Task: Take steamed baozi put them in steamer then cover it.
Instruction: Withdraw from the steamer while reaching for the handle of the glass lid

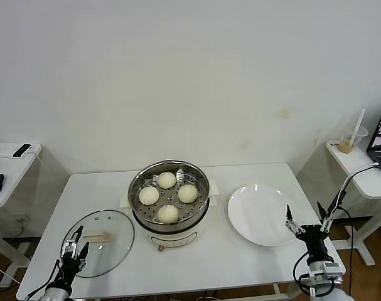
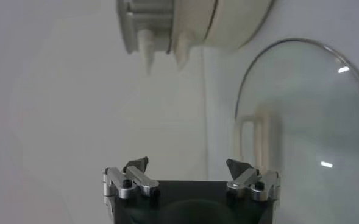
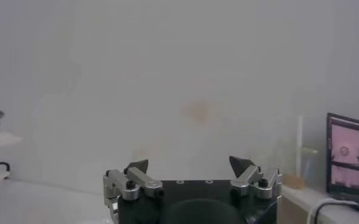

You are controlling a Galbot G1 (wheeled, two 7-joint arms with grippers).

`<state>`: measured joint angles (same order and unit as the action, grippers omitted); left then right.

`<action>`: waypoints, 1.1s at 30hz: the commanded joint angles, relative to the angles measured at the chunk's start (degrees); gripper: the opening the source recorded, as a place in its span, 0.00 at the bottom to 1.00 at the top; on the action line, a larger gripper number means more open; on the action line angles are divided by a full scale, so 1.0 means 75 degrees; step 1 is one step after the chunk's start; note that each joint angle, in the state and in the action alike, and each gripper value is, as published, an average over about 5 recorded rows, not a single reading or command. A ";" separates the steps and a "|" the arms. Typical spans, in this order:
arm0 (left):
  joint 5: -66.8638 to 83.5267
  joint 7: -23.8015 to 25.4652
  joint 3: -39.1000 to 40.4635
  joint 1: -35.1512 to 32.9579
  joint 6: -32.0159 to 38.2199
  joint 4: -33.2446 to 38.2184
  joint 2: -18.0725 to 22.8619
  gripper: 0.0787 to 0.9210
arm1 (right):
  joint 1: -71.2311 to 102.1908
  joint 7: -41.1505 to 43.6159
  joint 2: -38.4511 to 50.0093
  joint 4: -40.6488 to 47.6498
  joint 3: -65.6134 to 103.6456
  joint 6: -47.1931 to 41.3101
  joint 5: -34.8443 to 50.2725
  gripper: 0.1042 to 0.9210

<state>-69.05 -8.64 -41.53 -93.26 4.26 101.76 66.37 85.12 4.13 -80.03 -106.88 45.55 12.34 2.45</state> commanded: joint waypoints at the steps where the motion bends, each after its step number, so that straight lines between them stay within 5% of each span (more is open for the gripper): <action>1: -0.0320 0.0031 0.0296 0.0560 0.0054 -0.0674 -0.0148 0.88 | 0.0267 -0.0037 -0.0131 -0.0079 0.0213 0.0088 -0.0126 0.88; 33: -0.0083 0.0066 0.0642 0.1799 0.0100 -0.1773 -0.0300 0.88 | 0.0654 -0.0083 -0.0327 -0.0300 -0.0021 0.0220 -0.0768 0.88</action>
<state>-69.74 -8.11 -37.05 -81.55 5.03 89.76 64.12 89.74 3.54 -82.39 -109.01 45.73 13.92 -2.60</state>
